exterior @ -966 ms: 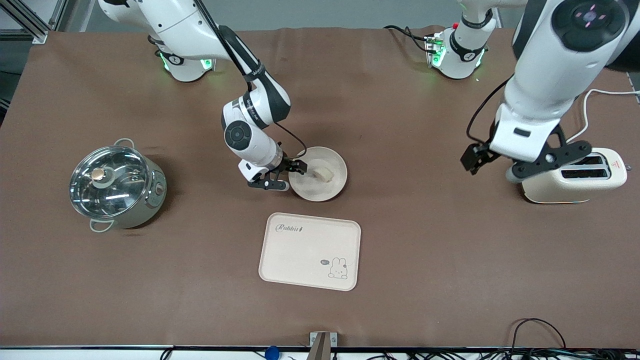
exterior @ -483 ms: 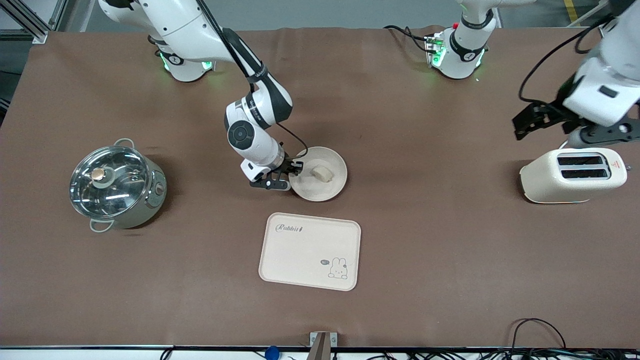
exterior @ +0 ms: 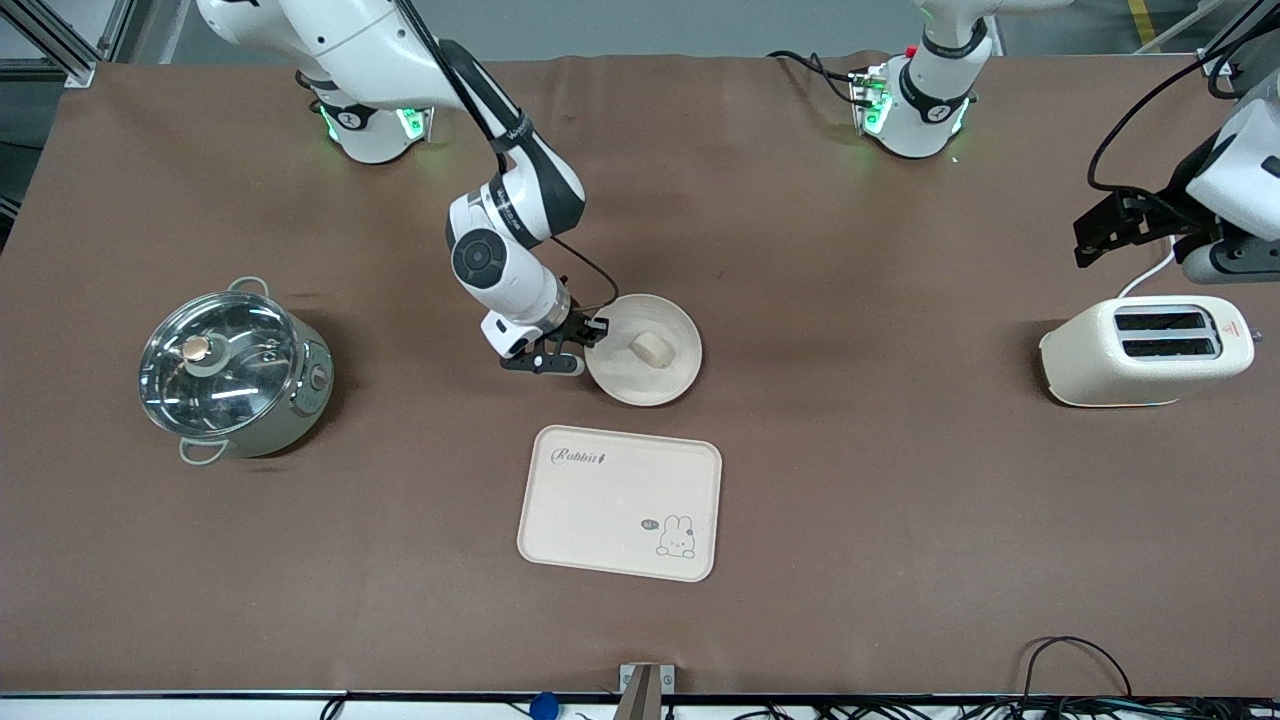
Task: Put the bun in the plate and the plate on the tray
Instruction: 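Raise the left gripper back to rest while the right gripper holds the plate, then slide the plate onto the white tray with the right gripper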
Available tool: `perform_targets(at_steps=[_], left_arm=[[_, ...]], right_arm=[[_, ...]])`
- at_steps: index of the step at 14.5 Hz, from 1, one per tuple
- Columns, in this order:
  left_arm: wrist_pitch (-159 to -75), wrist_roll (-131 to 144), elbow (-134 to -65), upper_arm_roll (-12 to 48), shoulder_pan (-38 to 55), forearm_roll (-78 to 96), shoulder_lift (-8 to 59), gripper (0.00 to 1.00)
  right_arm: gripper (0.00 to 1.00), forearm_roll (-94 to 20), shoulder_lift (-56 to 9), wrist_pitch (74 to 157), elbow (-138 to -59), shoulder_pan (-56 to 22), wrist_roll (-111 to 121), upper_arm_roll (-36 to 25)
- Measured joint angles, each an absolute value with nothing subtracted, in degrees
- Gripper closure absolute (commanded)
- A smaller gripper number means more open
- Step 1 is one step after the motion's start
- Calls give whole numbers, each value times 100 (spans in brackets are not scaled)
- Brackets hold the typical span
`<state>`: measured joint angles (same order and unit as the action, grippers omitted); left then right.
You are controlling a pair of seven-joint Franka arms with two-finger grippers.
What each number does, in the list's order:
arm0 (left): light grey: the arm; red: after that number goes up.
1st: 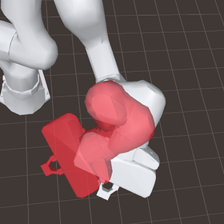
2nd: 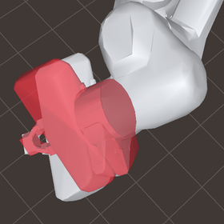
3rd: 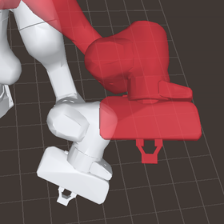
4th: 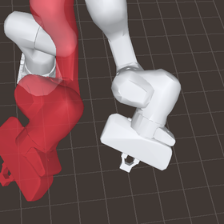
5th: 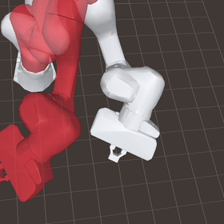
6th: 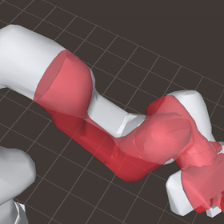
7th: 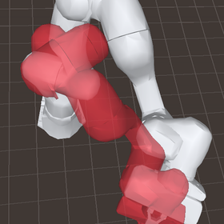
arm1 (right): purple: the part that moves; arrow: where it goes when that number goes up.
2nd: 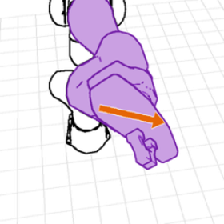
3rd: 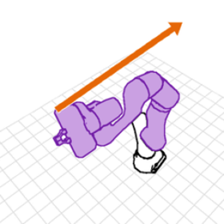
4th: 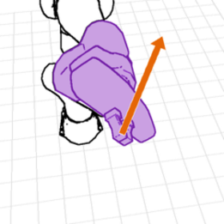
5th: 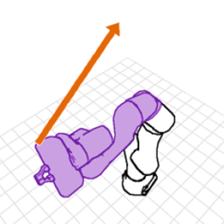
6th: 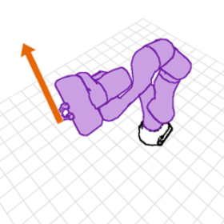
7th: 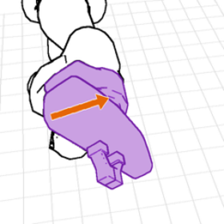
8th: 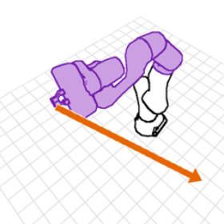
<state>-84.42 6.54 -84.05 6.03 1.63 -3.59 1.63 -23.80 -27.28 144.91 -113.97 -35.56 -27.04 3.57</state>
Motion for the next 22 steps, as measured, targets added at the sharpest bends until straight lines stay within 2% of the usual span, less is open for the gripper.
perform_targets(at_steps=[5, 11, 13, 18, 22], left_arm=[[-8441, 633, -8520, 603, 196, -359, 122, 0], [-8441, 585, -8575, 601, 195, -359, 119, 0], [-8445, 585, -8577, 598, 194, -359, 116, 0], [-8454, 585, -8584, 583, 191, -359, 116, 0], [-8455, 585, -8585, 583, 191, -359, 114, 0]], right_arm=[[100, -2660, -1943, 13996, -11427, -3212, -2742, 272], [100, -2717, -1980, 14229, -11198, -2521, -2744, 231], [100, -2753, -2360, 14400, -10826, -2450, -2746, 230], [100, -2794, -3848, 14544, -9340, -2359, -3071, 228], [100, -2795, -4363, 14535, -8897, -2303, -3127, 236]])
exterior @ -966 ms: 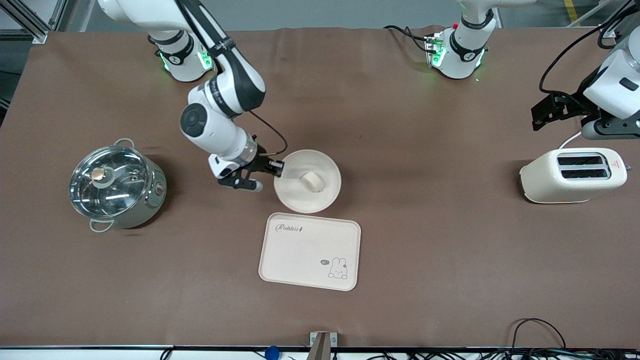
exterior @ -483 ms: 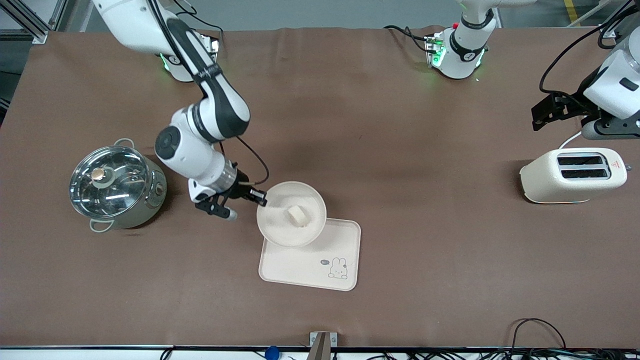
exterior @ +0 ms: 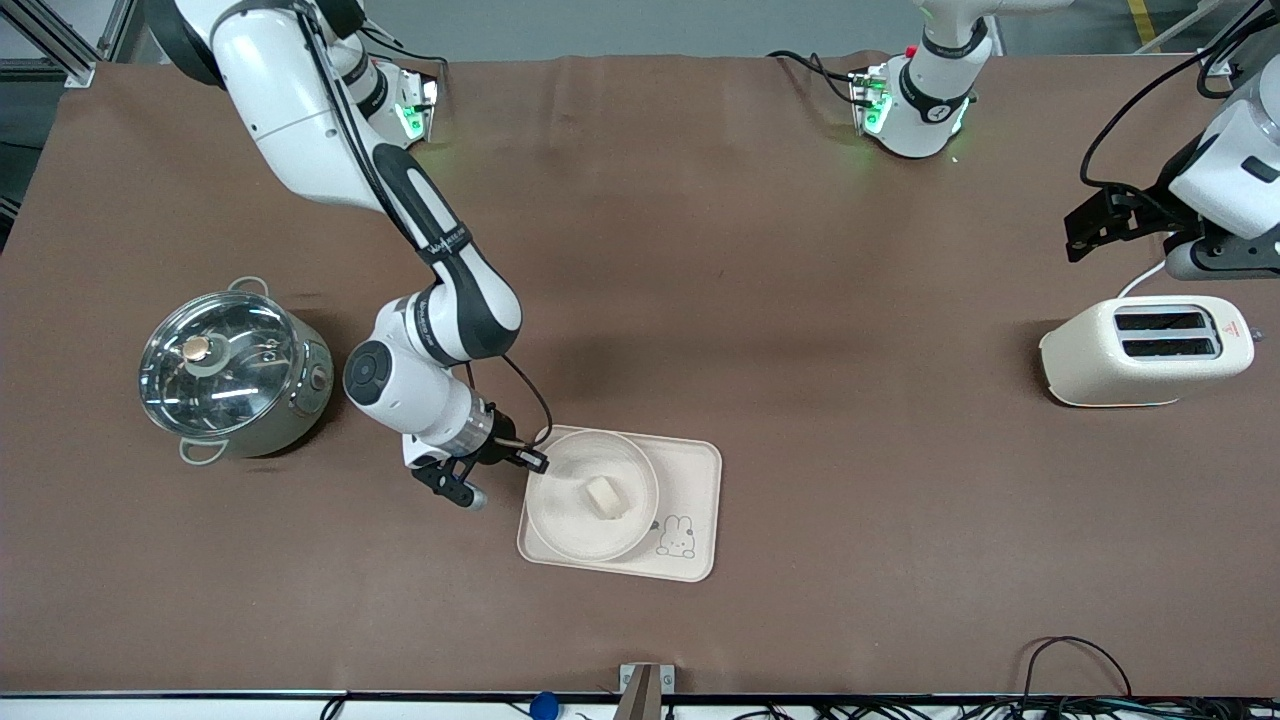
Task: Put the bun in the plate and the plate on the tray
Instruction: 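Slide the plate onto the white tray with the right gripper, then open the right gripper to release the plate on the tray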
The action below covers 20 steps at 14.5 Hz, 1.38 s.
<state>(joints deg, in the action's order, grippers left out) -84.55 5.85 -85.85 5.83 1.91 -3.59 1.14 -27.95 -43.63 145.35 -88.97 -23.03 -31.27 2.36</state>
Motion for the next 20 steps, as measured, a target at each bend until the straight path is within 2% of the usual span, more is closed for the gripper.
perform_targets(at_steps=[6, 9, 10, 11, 12, 14, 16, 19, 20], left_arm=[[-8455, 582, -8586, 585, 201, -359, 113, 0], [-8455, 580, -8586, 587, 212, -359, 113, 0], [-8455, 580, -8587, 587, 220, -358, 113, 0], [-8455, 580, -8587, 588, 231, -358, 113, 0], [-8455, 580, -8588, 588, 241, -358, 113, 0], [-8455, 580, -8588, 588, 248, -358, 113, 0], [-8455, 580, -8588, 588, 248, -358, 113, 0], [-8455, 580, -8588, 588, 248, -358, 113, 0], [-8455, 580, -8589, 588, 248, -358, 113, 0]], right_arm=[[100, -2796, -4941, 14963, -8547, -2459, -3171, 294], [98, -2797, -4977, 15010, -8440, -2475, -3222, 287], [89, -2797, -4977, 15009, -8426, -2464, -3225, 279], [64, -2797, -4978, 15009, -8423, -2454, -3227, 274], [46, -2797, -4979, 15010, -8418, -2445, -3229, 272], [23, -2797, -4978, 15009, -8389, -2432, -3234, 270], [11, -2798, -4978, 15001, -8378, -2420, -3236, 270], [0, -2798, -4939, 14993, -8377, -2419, -3236, 271], [0, -2798, -4879, 14989, -8384, -2419, -3236, 271]])
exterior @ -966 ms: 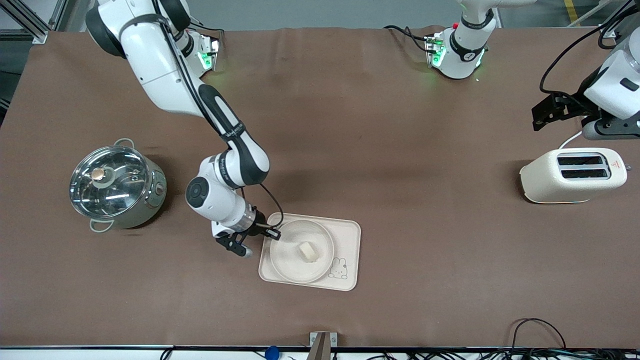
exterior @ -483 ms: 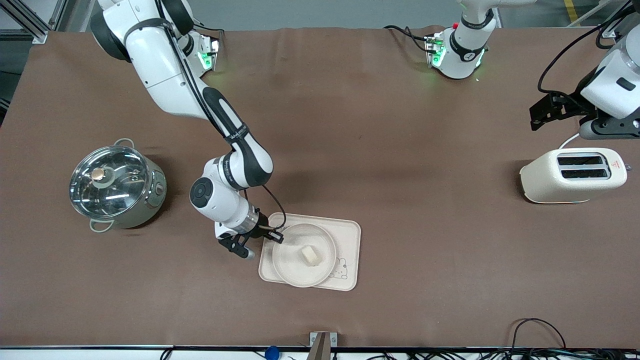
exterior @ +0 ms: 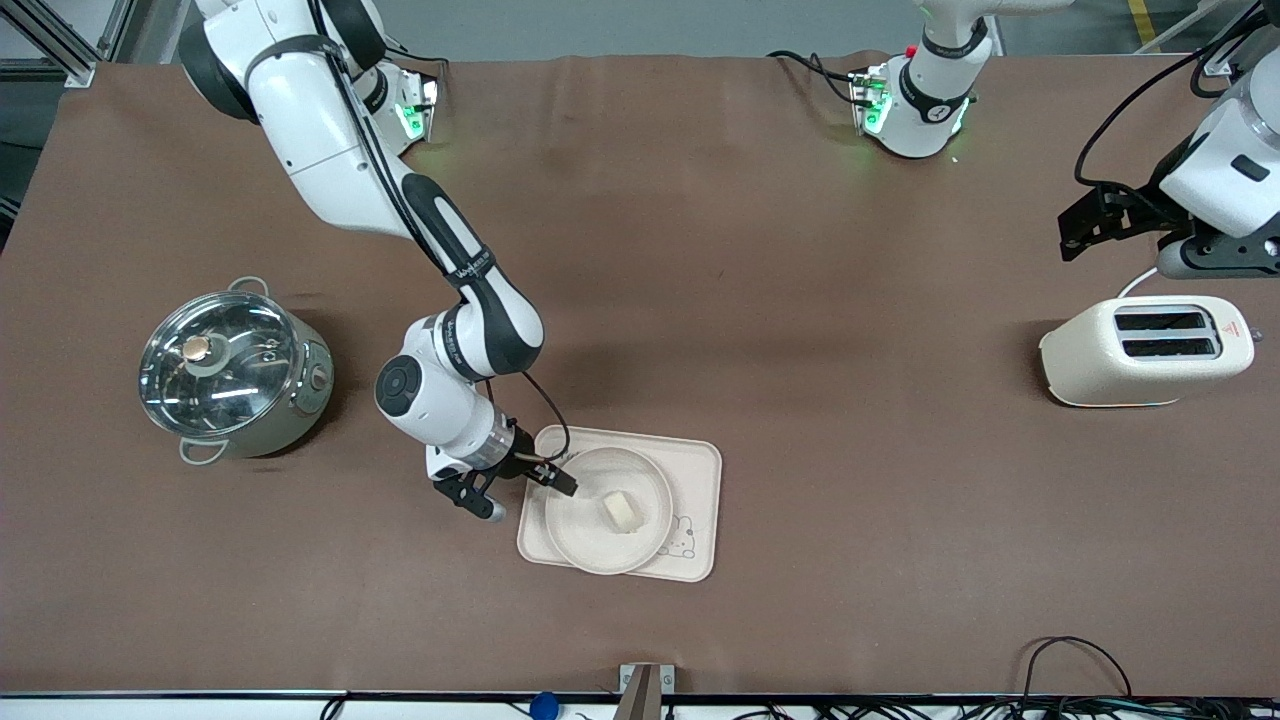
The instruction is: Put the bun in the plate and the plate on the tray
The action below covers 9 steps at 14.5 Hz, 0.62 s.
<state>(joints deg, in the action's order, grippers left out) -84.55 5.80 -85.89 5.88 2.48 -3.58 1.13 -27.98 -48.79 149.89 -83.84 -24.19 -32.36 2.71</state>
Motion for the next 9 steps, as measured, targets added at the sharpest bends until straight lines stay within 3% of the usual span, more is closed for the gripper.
perform_targets(at_steps=[3, 9], left_arm=[[-8455, 580, -8589, 588, 254, -358, 113, 0], [-8459, 579, -8596, 628, 285, -358, 113, 0]], right_arm=[[0, -2797, -4390, 14978, -8629, -2351, -3236, 248], [0, -2772, -2371, 14471, -10046, -2013, -2911, 87]])
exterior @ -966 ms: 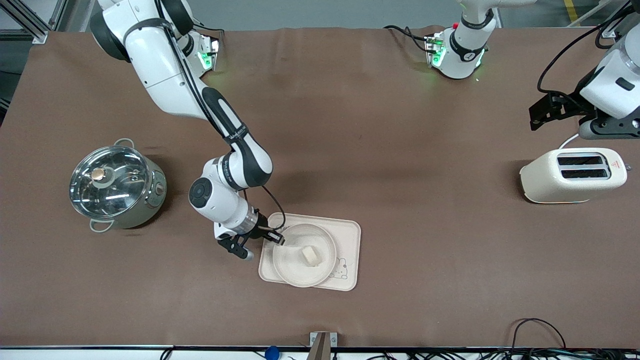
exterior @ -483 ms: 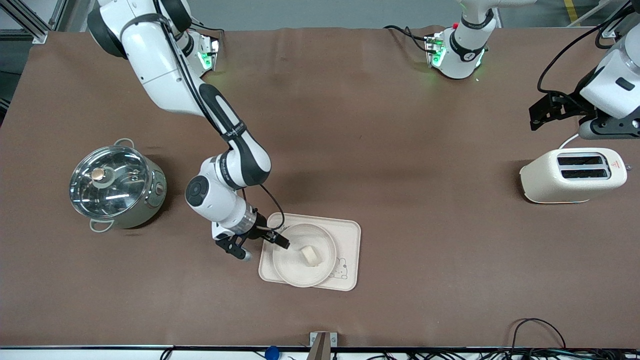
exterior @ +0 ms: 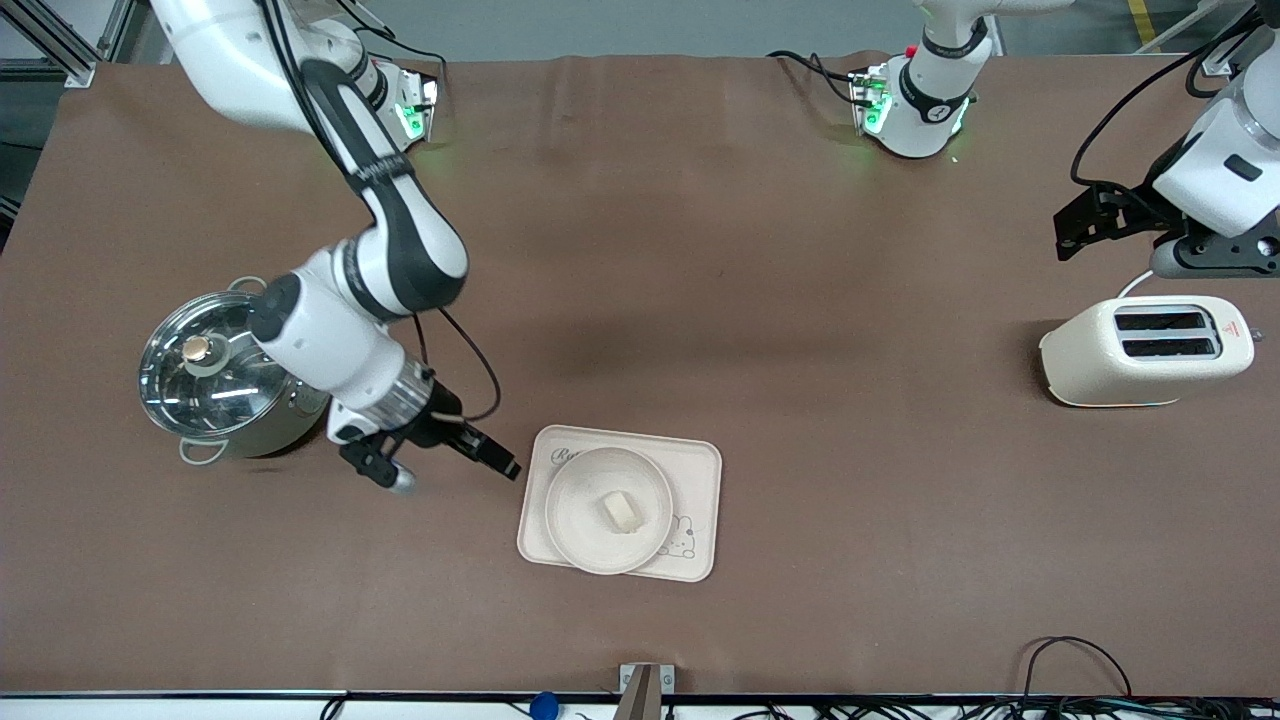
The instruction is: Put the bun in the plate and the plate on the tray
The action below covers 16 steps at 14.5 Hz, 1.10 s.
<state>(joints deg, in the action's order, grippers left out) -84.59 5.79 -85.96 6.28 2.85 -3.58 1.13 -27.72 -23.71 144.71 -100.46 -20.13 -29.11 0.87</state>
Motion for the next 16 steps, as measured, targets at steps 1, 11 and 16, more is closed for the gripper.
perform_targets(at_steps=[1, 11, 16], left_arm=[[-8460, 579, -8596, 647, 292, -358, 113, 0], [-8465, 482, -8586, 688, 299, -358, 90, 0], [-8487, 480, -8560, 689, 297, -358, 89, 0]], right_arm=[[0, -2771, -2038, 14310, -10290, -1968, -2700, -5], [0, -670, 232, 10345, -10298, -429, -990, -306], [0, -382, 641, 9498, -10099, -35, -646, -298]])
